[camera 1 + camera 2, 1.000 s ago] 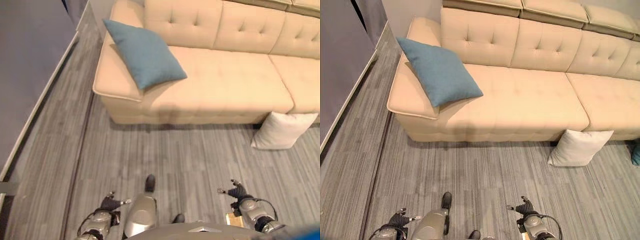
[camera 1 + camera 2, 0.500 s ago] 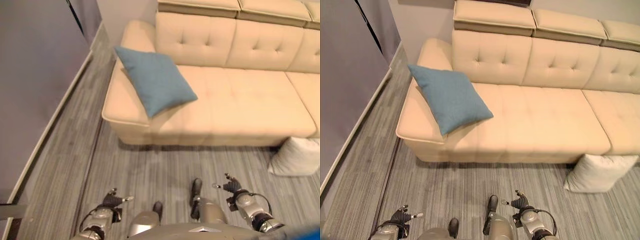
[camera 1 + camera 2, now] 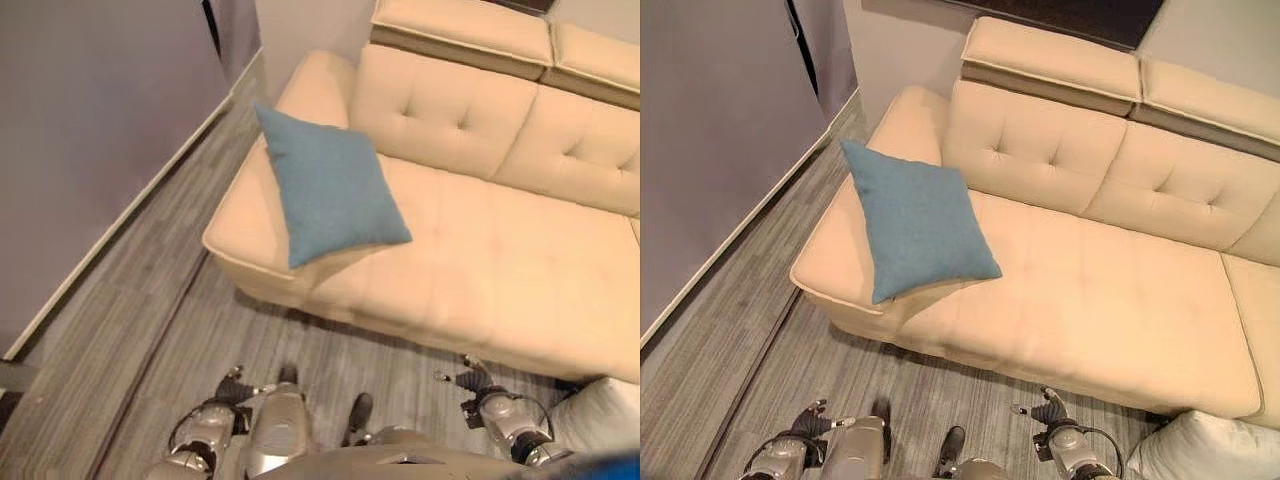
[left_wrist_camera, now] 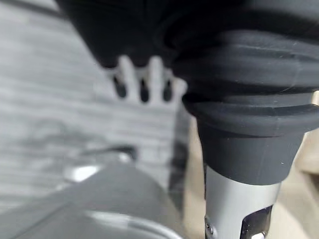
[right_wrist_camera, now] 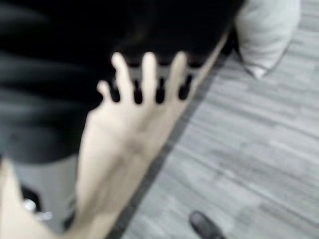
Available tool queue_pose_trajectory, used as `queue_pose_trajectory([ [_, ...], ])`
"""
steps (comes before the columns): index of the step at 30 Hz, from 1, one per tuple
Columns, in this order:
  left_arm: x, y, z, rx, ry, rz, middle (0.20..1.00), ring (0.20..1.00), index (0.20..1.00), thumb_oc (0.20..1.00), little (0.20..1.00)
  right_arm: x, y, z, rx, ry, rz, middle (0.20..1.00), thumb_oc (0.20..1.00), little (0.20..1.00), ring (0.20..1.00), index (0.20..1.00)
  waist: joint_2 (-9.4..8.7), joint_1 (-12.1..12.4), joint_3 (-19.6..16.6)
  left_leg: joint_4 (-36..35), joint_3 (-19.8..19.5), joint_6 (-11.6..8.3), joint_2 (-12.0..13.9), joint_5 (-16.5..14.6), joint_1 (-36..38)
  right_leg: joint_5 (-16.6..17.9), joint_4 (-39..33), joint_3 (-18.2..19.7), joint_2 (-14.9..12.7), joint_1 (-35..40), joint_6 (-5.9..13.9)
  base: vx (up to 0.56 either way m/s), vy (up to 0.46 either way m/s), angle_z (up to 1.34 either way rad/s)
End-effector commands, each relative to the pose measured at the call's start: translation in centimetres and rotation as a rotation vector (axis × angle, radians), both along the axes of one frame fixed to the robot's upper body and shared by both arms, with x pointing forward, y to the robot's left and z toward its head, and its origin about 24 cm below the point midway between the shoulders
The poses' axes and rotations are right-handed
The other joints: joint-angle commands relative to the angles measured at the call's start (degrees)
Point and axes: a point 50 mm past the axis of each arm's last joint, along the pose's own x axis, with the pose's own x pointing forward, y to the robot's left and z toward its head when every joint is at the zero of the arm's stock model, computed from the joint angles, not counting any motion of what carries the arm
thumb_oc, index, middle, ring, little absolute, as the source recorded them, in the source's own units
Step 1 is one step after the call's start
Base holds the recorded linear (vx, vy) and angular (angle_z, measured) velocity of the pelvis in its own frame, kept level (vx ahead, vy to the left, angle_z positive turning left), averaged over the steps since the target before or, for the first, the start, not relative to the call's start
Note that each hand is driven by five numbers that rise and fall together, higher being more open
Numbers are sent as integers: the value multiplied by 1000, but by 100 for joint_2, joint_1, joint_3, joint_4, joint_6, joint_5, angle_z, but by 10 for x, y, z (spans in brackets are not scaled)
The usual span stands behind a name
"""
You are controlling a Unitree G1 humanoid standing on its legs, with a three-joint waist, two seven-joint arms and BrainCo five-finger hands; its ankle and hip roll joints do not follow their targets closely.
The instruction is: Pick up all the scattered cushions and arrange them neatly on the sofa.
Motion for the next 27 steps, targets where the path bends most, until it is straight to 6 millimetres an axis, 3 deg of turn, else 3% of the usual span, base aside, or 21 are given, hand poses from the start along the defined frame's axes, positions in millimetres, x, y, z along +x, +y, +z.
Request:
queue_pose_trajectory([
  [1,-17,13,-2,45,43,3,1000,1000,1000,1000,1000,1,-8,4,-23,-37,-1,1000,1000,1000,1000,1000,42,117,-162,126,-132,26,-191,-90,368,-467,649,100,-67,-55,780,168,138,-49],
  [5,-25,18,-3,52,62,17,1000,1000,1000,1000,1000,2,-3,4,-15,-38,7,1000,1000,1000,1000,1000,43,143,-302,28,-110,140,-308,-253,752,-516,1148,162,-170,-108,922,158,213,-45],
  [8,-17,23,2,55,15,32,1000,1000,1000,1000,1000,7,1,5,-6,-46,24,1000,1000,1000,1000,1000,192,78,-241,-110,-76,355,-305,-367,1113,-180,2515,226,-403,-694,1293,115,236,-56],
  [10,-9,23,6,49,-31,47,1000,1000,1000,1000,1000,8,0,6,-5,-52,13,1000,1000,1000,1000,1000,254,49,-225,-210,-105,427,-354,-422,1248,-152,2584,222,-470,-829,1324,89,111,1],
  [13,4,24,13,48,-93,70,1000,1000,1000,1000,1000,8,-4,7,-18,-57,6,1000,1000,1000,1000,1000,347,89,-273,-403,-155,443,-323,-468,1383,-221,1981,42,-742,-769,1200,108,-36,6],
  [14,15,26,20,53,-158,94,1000,1000,1000,1000,1000,9,-8,8,-23,-60,-8,1000,1000,1000,1000,1000,319,98,-275,-354,-223,424,-366,-484,1344,-115,1468,78,-910,-730,1152,151,-83,3],
  [15,20,28,24,64,-192,120,1000,1000,1000,1000,1000,10,-10,9,-29,-69,-18,1000,1000,1000,1000,1000,307,75,-256,-315,-222,431,-386,-504,1356,80,1537,212,-930,-868,1195,155,-79,0],
  [18,41,22,38,50,-312,137,1000,1000,1000,1000,1000,11,-13,11,-42,-87,-29,1000,1000,1000,1000,1000,188,114,-296,-293,-227,371,-444,-542,1363,44,1119,110,-859,-618,1227,121,-104,6],
  [19,57,15,52,21,-429,153,1000,1000,1000,1000,1000,15,-13,14,-40,-119,-34,1000,1000,1000,1000,1000,142,109,-323,-371,-284,306,-411,-509,1355,42,949,76,-771,-539,1203,98,-121,26],
  [27,88,-20,97,-128,-729,134,1000,1000,1000,1000,1000,25,-16,26,-49,-218,-43,1000,1000,1000,1000,1000,31,121,-222,-575,-448,110,-250,-359,1274,-16,573,-228,-599,-376,1095,61,-124,25],
])
